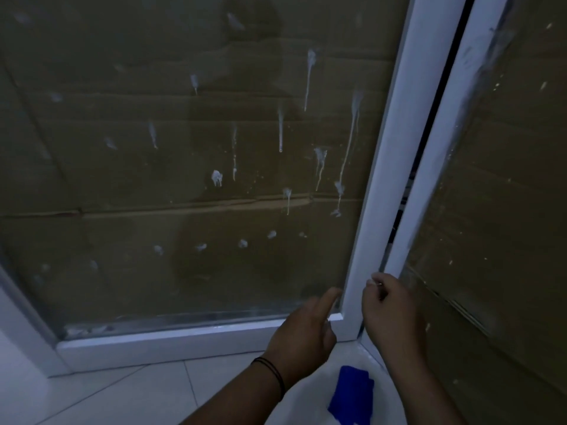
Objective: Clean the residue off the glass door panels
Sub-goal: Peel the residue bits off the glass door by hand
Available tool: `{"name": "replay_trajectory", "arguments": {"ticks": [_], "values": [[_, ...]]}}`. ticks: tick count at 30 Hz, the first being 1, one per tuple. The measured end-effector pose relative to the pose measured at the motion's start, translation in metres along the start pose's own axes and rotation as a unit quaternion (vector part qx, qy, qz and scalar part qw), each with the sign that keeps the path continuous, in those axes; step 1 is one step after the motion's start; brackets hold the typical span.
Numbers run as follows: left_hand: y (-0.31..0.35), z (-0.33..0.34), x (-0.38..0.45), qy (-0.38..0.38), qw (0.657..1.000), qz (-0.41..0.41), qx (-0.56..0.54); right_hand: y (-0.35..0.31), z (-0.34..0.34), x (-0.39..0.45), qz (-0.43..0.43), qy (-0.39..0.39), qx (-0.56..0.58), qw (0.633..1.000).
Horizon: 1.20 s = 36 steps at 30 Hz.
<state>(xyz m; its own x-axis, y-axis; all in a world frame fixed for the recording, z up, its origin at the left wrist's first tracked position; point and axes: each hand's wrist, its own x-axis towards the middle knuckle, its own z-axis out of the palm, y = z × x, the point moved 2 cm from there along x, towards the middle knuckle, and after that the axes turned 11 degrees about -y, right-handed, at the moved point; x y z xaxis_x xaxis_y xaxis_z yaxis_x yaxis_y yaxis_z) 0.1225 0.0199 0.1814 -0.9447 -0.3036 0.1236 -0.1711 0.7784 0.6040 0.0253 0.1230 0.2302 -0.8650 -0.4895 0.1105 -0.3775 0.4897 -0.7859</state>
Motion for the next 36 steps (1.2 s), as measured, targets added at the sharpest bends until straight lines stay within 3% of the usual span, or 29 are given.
{"name": "replay_trajectory", "arguments": {"ticks": [8, 15, 28, 36], "values": [[-0.051, -0.019, -0.040, 0.066, 0.994, -0.082, 0.009, -0.020, 0.023, -0.009, -0.036, -0.020, -0.002, 0.999], [-0.088, -0.052, -0.090, 0.175, 0.974, -0.141, 0.004, -0.045, 0.051, -0.020, -0.066, -0.051, -0.012, 0.996], [-0.152, -0.111, -0.191, 0.309, 0.909, -0.279, 0.001, -0.093, 0.112, -0.050, -0.121, -0.114, -0.012, 0.986], [-0.167, -0.121, -0.228, 0.293, 0.899, -0.325, -0.007, -0.111, 0.135, -0.069, -0.154, -0.131, -0.025, 0.979]]}}
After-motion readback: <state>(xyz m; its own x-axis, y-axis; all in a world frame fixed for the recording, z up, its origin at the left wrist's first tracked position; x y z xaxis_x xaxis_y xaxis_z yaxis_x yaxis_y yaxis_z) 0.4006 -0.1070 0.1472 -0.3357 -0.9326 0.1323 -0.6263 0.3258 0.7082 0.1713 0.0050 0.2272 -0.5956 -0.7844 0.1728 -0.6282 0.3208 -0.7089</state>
